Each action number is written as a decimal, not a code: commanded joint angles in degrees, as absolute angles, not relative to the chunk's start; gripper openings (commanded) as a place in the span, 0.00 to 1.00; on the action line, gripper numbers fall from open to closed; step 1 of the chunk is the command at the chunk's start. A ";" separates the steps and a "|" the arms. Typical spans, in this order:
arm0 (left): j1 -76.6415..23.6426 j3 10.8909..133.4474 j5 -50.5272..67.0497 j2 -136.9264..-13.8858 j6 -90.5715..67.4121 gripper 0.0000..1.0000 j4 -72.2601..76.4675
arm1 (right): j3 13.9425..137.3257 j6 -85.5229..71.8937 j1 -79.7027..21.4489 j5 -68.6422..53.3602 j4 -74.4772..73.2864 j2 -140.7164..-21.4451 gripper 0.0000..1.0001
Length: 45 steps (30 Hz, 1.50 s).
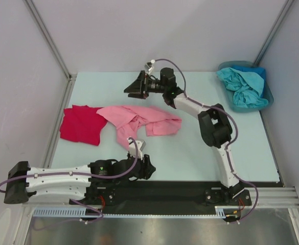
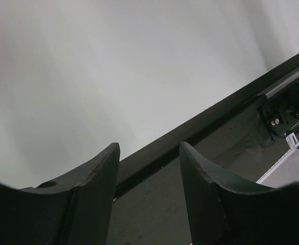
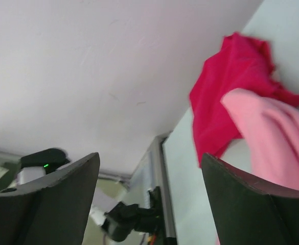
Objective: Fold and stack the t-shirts
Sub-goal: Flatten the tshirt out
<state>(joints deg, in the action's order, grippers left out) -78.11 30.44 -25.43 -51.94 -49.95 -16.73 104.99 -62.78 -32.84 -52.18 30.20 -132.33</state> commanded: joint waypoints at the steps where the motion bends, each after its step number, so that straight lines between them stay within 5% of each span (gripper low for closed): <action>1: -78.58 33.13 -27.33 -52.12 -48.96 0.56 -14.85 | 102.93 -42.67 -32.60 -40.38 5.65 -117.91 0.86; 9: -78.49 36.99 -34.08 -52.56 -47.99 0.57 -18.18 | 68.45 -37.52 -29.36 -20.16 10.80 -93.73 0.83; 17: -74.28 41.75 -35.95 -54.75 -42.90 0.61 -18.81 | 49.85 -36.65 -27.95 -9.15 11.25 -80.78 0.80; 32: -43.44 40.25 -22.15 -56.51 -37.27 0.62 -13.02 | 36.83 -39.29 -23.64 -10.37 15.82 -76.29 0.74; 45: -40.61 37.53 -16.87 -64.51 -38.67 0.59 -7.21 | 31.82 -41.13 -23.47 -11.42 16.25 -72.07 0.69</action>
<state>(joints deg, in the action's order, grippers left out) -40.95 38.09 -18.50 -65.14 -38.61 -10.72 32.62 -40.32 -23.75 -11.00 13.39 -72.86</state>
